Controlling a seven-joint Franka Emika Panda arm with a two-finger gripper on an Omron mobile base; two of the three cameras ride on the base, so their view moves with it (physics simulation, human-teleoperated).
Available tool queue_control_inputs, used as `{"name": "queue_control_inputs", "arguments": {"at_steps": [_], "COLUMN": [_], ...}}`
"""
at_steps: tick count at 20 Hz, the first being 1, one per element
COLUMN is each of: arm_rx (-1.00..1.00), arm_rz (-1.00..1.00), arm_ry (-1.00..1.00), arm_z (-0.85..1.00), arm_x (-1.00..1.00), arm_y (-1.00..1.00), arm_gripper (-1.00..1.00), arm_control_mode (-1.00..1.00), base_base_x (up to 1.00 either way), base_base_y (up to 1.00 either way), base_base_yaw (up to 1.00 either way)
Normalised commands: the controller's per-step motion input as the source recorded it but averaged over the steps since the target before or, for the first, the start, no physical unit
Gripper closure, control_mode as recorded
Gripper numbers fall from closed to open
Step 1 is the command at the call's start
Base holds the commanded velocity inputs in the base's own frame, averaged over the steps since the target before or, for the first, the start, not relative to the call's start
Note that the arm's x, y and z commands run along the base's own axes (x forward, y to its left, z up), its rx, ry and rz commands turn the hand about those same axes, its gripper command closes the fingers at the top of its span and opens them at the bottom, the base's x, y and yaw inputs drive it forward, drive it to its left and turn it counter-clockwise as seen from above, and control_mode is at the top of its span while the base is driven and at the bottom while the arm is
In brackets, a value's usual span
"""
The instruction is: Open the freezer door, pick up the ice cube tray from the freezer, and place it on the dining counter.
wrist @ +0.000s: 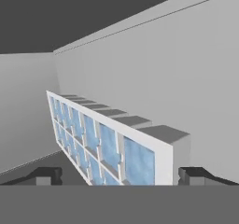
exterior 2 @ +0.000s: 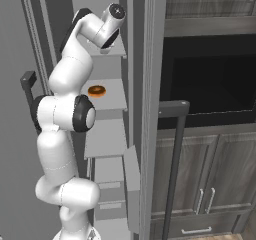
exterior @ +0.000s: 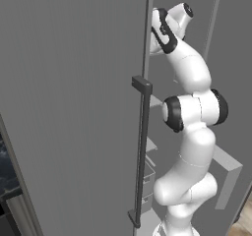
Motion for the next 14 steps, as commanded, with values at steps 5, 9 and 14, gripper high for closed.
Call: {"name": "queue_control_inputs", "arguments": {"at_steps": [5, 9, 14], "arm_rx": [0.00, 0.00, 0.00], "arm_rz": [0.00, 0.00, 0.00], "arm_ry": [0.00, 0.02, 0.00], "arm_z": [-0.07, -0.02, 0.00], "arm_x": [0.17, 0.04, 0.00], "arm_y": [0.15, 0.05, 0.00], "arm_gripper": [-1.00, -1.00, -1.00], "arm_control_mode": [-1.00, -1.00, -1.00], "base_base_x": [0.00, 0.00, 0.00], "base_base_y": [0.00, 0.00, 0.00], "base_base_yaw": [0.00, 0.00, 0.00]}}
